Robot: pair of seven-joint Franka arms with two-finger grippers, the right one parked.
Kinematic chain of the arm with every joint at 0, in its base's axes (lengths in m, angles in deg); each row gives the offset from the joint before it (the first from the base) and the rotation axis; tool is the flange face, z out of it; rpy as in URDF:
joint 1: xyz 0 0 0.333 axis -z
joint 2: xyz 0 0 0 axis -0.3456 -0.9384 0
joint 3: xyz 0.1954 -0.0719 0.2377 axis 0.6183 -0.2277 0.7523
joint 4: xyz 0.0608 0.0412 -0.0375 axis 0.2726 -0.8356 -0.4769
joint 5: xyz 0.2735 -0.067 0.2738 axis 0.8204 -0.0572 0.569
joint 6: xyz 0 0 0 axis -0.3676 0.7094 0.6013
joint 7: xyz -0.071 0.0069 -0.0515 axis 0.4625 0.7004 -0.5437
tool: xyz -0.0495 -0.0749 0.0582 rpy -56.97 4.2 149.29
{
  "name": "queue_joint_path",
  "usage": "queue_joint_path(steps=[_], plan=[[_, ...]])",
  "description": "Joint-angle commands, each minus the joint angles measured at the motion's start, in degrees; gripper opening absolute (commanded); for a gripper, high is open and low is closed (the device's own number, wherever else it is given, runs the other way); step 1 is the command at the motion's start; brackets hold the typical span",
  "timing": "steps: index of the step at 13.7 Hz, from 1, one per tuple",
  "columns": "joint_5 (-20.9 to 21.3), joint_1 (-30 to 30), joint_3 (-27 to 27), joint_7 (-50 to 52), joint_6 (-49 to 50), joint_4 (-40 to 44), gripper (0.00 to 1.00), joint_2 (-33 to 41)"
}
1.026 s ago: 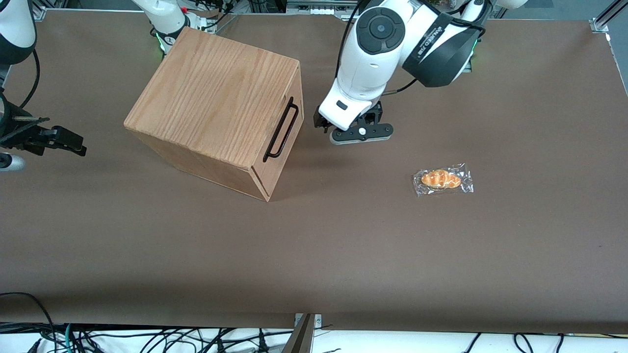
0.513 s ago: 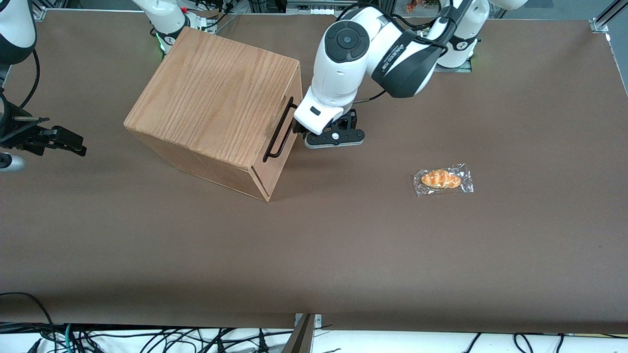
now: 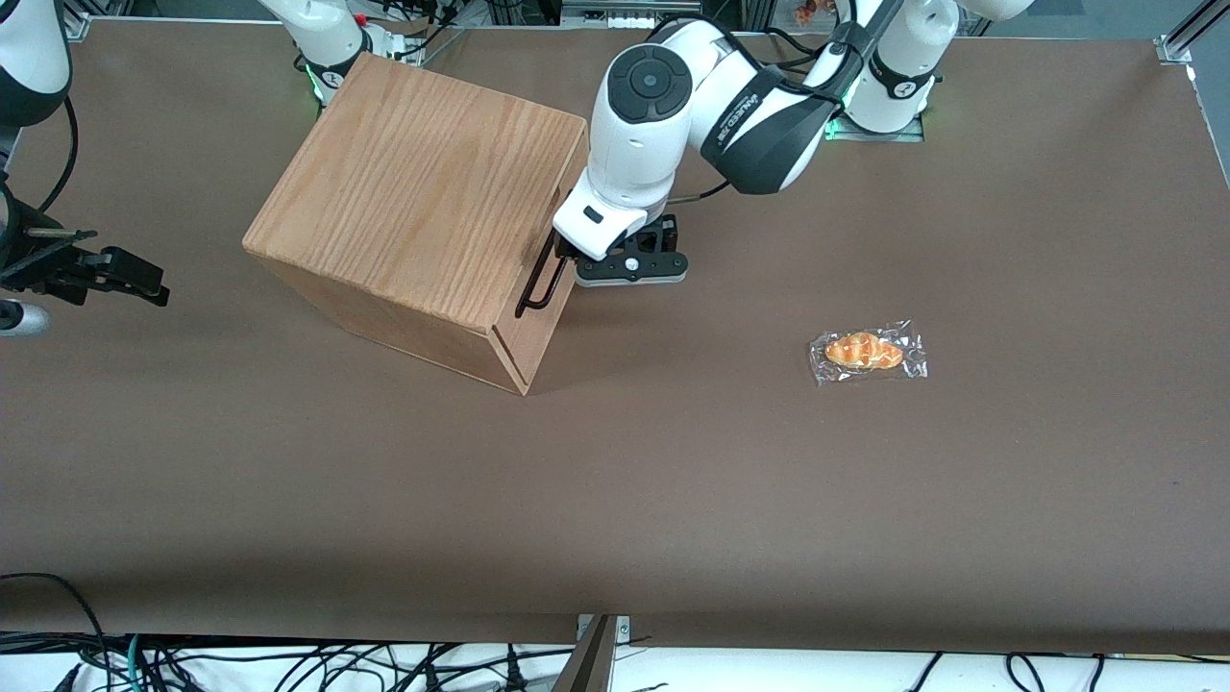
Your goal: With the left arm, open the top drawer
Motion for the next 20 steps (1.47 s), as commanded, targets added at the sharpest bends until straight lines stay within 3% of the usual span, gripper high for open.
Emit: queue_joint_path(steps=[1,20], plan=[[-1.01,1.21,0.63,-0.44,-0.1,2.21,1.0,-1.98],[-1.36,2.09,-2.09,-1.84,-0.18,2.21,1.0,-3.82]])
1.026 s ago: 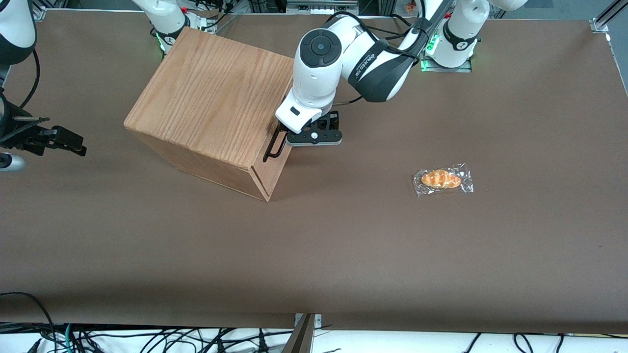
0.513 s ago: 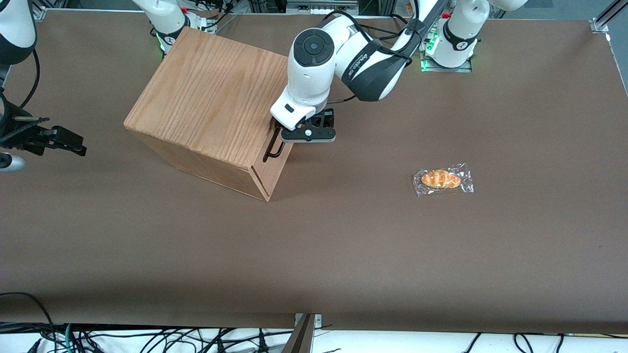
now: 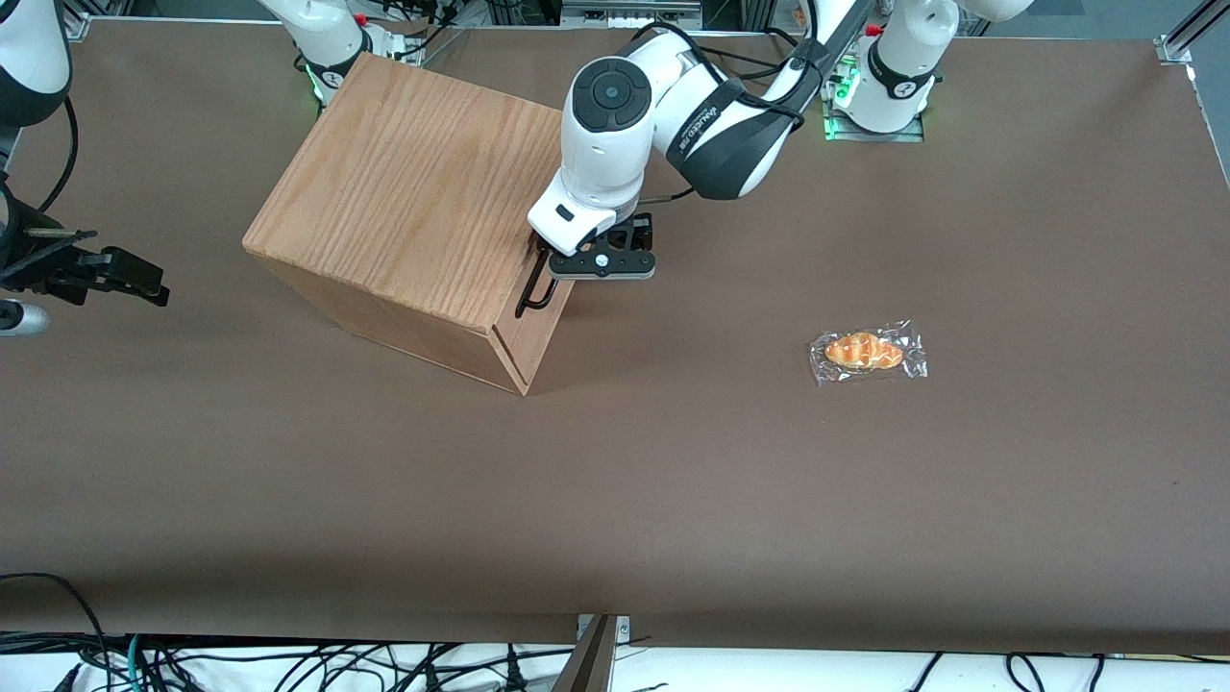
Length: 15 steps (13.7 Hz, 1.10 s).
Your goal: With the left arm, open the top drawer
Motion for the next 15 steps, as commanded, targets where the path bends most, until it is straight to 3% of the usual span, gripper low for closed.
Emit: queue_joint_path(steps=[1,15], plan=[[-1.36,0.77,-0.72,-1.49,0.41,1.84,1.0,-1.81],[-1.01,0.42,-0.72,-3.86,0.77,1.58,1.0,-2.33]])
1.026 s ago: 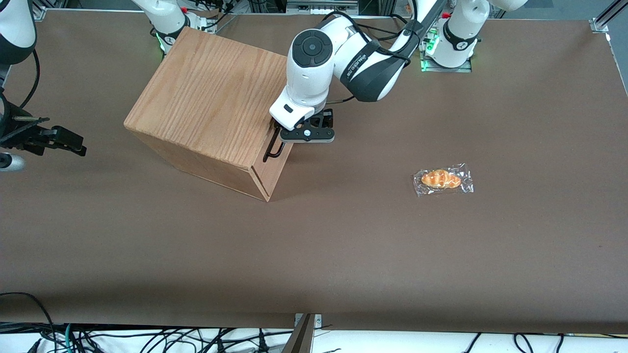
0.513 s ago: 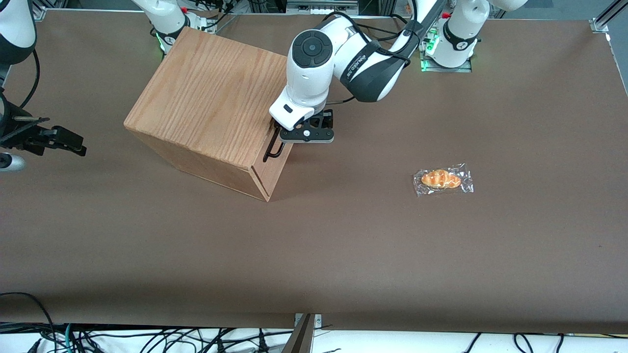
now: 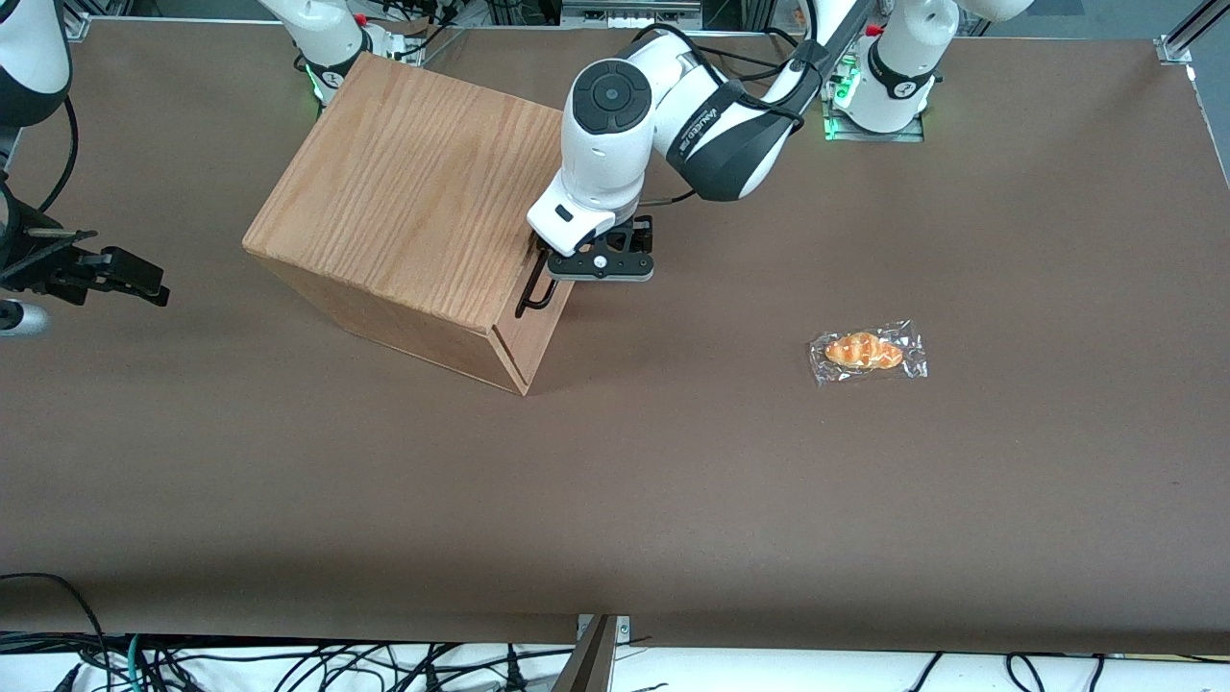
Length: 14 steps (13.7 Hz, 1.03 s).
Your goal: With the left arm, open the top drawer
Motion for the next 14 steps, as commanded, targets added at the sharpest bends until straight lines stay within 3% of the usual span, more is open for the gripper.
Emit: queue_joint_path(steps=[1,14], plan=[[-1.01,0.39,-0.76,-3.28,0.73,1.4,1.0,-2.34],[-3.12,-0.93,-0.76,-7.07,1.0,1.14,1.0,-1.91]])
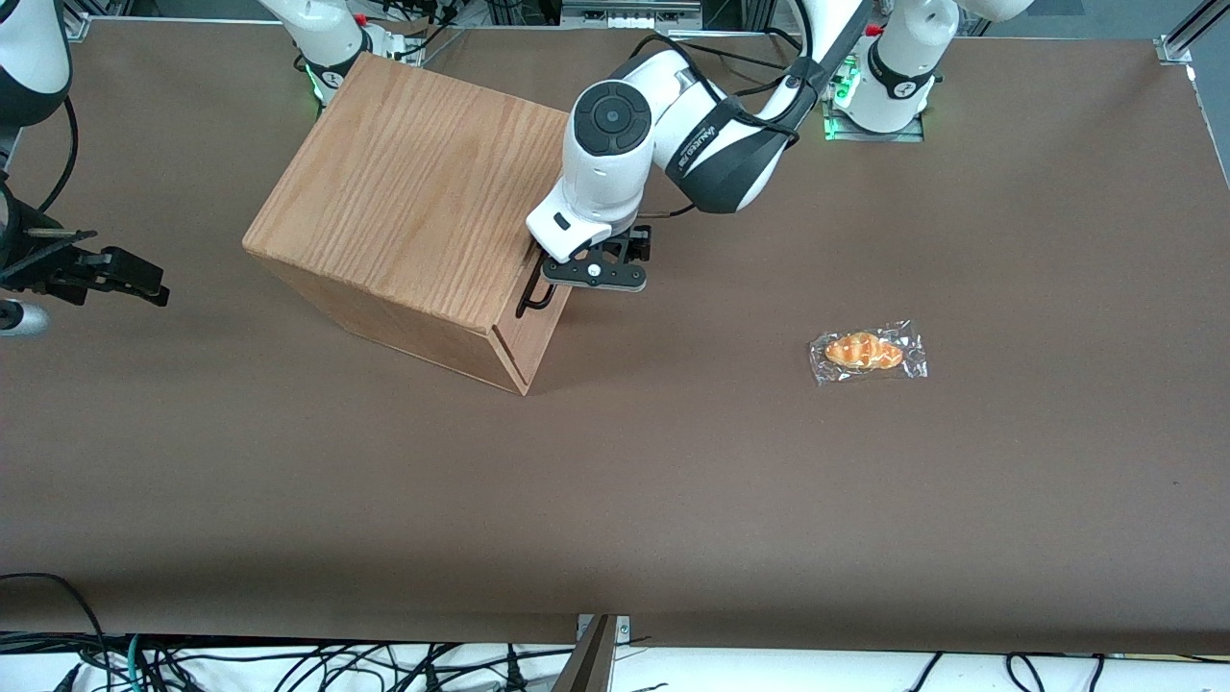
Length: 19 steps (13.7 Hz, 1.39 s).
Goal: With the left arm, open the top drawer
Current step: 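Pull the black handle with the left gripper, sliding the drawer out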
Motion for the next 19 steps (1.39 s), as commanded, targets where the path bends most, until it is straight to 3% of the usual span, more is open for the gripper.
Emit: queue_joint_path(steps=[1,19], plan=[[-1.4,-0.26,-0.26,-1.52,0.87,1.02,1.0,-0.56],[-0.61,-3.52,0.0,-6.88,7.82,0.5,1.0,1.37]])
